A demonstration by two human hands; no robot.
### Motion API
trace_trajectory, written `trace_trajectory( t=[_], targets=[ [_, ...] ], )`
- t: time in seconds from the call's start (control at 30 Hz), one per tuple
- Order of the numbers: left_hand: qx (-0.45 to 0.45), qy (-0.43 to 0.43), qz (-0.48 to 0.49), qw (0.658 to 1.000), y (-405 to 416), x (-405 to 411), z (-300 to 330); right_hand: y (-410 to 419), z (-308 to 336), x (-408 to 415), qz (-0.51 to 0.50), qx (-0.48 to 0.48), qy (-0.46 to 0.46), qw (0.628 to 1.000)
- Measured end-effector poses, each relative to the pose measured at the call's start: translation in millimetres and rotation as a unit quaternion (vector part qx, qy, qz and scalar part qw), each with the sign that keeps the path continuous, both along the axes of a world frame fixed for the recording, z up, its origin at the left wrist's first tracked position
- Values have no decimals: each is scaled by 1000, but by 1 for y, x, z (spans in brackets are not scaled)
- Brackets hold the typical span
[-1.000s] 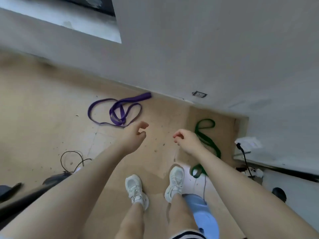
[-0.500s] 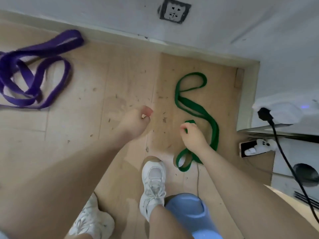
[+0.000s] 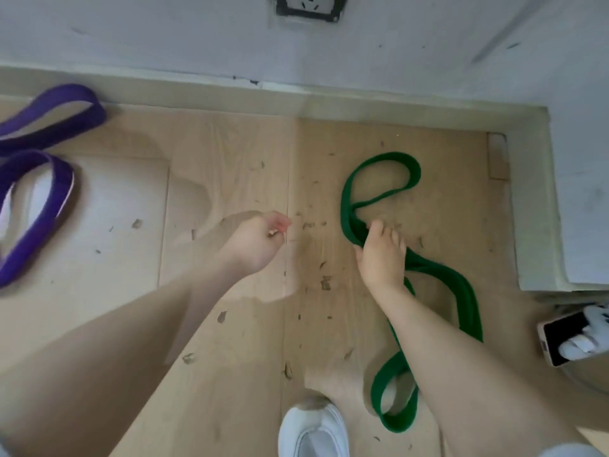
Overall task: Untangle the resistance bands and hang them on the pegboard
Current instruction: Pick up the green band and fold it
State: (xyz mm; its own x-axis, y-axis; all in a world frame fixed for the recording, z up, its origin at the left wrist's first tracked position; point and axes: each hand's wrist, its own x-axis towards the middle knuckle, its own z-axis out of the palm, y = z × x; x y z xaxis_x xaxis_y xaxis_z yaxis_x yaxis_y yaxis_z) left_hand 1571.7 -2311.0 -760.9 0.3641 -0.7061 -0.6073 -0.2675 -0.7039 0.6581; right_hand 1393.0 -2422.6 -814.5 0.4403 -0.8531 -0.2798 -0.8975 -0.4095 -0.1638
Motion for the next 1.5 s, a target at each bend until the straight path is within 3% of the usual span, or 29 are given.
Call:
trace_trajectory(
  t=[0.13,0.3,0.43,0.53,0.6,0.67,0.73,0.83,0.93,1.03,1.13,1.3,1.5],
  targets=[
    [-6,20,48,999,27,17,12,25,33,39,-27,79,-128,988],
    [-12,117,191,975,61,31,24,66,72,110,101,188,-194,958],
    [2,246,400,883,79,45,26,92,91,139,108,234,-267,929],
    [-20,352,432,830,105,57,25,119,105,146,92,269,-315,906],
    [-60,362,442,819,120,61,25,144,113,146,119,270,-306,905],
    [-100,319,444,831,128,68,34,165,117,147,125,282,-317,897],
    [-141,238,414,867,129,81,49,179,118,150,106,335,-346,870],
    [-215,122,371,895,133,103,75,185,126,153,50,400,-380,833],
    [-271,9,309,912,146,118,98,170,126,154,-57,318,-400,857],
    [-286,30,219,932,166,127,108,151,119,151,-105,317,-389,858],
    [-230,105,123,960,183,132,102,148,114,151,-21,361,-375,854],
    [-145,125,14,981,187,120,93,153,99,153,170,213,-205,940],
    [-118,73,17,990,184,115,83,140,101,131,107,389,-180,897]
  ],
)
